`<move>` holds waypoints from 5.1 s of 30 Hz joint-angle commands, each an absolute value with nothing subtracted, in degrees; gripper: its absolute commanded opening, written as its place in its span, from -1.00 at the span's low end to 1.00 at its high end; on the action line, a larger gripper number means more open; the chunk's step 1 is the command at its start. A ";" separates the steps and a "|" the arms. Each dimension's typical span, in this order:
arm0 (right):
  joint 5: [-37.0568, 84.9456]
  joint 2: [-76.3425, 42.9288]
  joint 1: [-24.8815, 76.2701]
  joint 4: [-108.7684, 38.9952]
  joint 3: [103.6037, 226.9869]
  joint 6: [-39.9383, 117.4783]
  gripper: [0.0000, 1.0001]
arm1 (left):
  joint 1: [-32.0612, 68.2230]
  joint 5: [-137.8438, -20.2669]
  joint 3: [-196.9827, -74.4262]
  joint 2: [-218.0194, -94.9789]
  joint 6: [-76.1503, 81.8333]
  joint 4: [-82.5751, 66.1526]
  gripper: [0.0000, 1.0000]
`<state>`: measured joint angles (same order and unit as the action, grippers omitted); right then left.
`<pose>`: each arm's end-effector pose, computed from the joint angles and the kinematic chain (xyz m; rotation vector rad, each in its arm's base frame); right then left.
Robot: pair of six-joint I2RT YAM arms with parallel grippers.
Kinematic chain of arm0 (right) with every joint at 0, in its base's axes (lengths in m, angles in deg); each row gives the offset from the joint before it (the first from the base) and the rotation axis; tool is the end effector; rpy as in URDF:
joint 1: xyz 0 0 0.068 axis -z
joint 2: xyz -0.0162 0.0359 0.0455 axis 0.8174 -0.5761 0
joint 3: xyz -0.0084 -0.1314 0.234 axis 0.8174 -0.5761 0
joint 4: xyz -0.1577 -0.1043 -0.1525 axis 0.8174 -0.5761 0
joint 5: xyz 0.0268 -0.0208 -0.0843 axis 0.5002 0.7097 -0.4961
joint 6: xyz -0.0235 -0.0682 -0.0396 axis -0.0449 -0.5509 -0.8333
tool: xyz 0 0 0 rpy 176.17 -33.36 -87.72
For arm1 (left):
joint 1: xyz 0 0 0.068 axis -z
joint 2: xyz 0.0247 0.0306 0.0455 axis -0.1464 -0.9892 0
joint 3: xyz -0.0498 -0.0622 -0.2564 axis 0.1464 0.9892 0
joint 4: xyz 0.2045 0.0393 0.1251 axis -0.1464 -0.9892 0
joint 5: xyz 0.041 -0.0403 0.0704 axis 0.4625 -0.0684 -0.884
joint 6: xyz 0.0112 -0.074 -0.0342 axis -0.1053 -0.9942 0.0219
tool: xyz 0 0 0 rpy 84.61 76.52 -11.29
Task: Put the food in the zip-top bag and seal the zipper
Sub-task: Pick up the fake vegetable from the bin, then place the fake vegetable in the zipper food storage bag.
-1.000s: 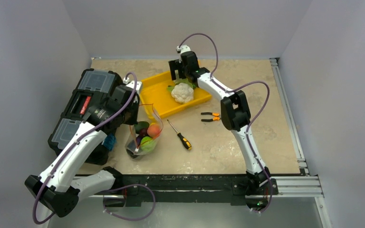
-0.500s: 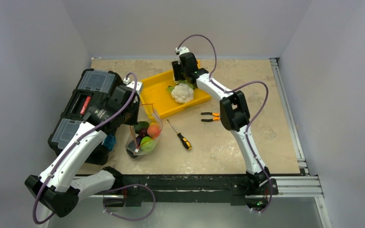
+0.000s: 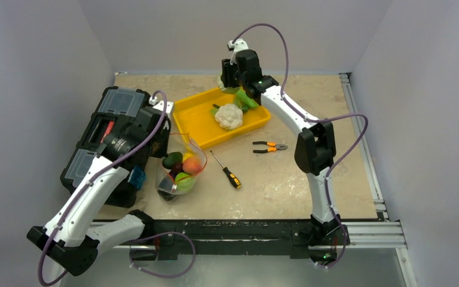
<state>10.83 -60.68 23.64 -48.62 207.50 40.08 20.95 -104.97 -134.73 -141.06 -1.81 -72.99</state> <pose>0.4612 0.2712 0.3038 -0.3295 1.9343 0.3606 0.1744 -0.0732 0.3296 0.1455 2.4072 0.0183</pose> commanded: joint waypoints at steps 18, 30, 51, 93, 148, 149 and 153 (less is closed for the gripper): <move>13.08 -58.26 23.27 -45.12 203.87 41.87 -1.00 | 20.65 -86.69 -134.74 -144.26 -4.81 -68.66 -1.00; 12.96 -55.49 23.27 -45.66 203.49 41.56 -1.00 | 20.58 -94.30 -142.11 -140.54 0.00 -72.63 -1.00; 15.53 -34.23 21.10 -44.24 185.43 44.34 -1.00 | 20.50 -90.57 -135.08 -141.52 -2.80 -68.28 -1.00; 24.56 -11.48 -10.78 -12.91 148.70 44.11 -1.00 | 20.41 -90.05 -135.32 -139.83 -2.94 -68.18 -1.00; 13.02 -23.12 -13.22 -5.84 148.19 44.33 0.35 | 20.40 -89.50 -135.60 -137.97 -3.24 -69.34 -1.00; 12.72 -23.27 -13.27 -6.03 148.16 44.39 0.45 | 20.41 -89.81 -135.48 -137.63 -3.24 -69.49 -1.00; 11.68 -22.55 -13.26 -6.28 147.17 44.63 0.73 | 20.41 -90.24 -134.91 -136.66 -3.42 -69.64 -1.00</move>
<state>12.38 -23.41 -13.25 -6.96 145.34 44.73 20.05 -92.51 -134.01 -138.78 -1.92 -71.66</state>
